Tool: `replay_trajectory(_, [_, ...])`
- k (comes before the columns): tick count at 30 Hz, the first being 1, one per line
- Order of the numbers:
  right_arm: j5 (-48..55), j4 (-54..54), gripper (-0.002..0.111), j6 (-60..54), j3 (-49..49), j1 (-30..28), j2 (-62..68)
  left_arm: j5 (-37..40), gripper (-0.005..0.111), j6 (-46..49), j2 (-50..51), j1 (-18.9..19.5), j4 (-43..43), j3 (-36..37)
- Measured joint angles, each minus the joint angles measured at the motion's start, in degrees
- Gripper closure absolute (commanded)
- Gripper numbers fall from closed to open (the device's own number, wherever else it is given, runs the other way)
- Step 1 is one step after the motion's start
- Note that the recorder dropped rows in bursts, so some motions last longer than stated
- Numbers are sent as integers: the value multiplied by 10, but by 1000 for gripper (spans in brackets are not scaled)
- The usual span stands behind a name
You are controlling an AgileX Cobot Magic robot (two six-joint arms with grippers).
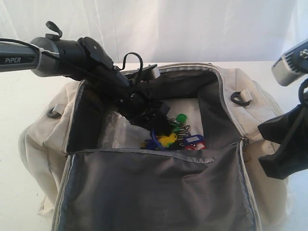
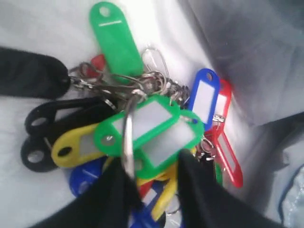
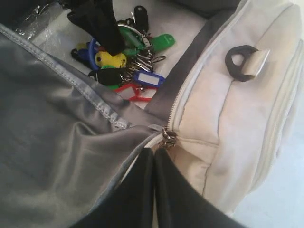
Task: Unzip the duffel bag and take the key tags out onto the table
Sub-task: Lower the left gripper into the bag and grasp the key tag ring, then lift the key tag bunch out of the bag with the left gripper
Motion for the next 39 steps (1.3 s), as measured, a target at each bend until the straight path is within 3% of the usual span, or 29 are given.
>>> replay_trajectory(2, [0,0,108,0,0,0,0,-1,106,3,0,0,-1,0])
replay_trajectory(8, [-3,0,108,0,0,0,0,-5,107,5,-12,0,4,-4])
replay_trajectory(28, [-37,-2,108,0,15,0,0,45,107,-2,-208,0,115,-34])
replay_trajectory(39, [-58,-7,108,0,17,0,0,79,107,-61,-344,0,252,-34])
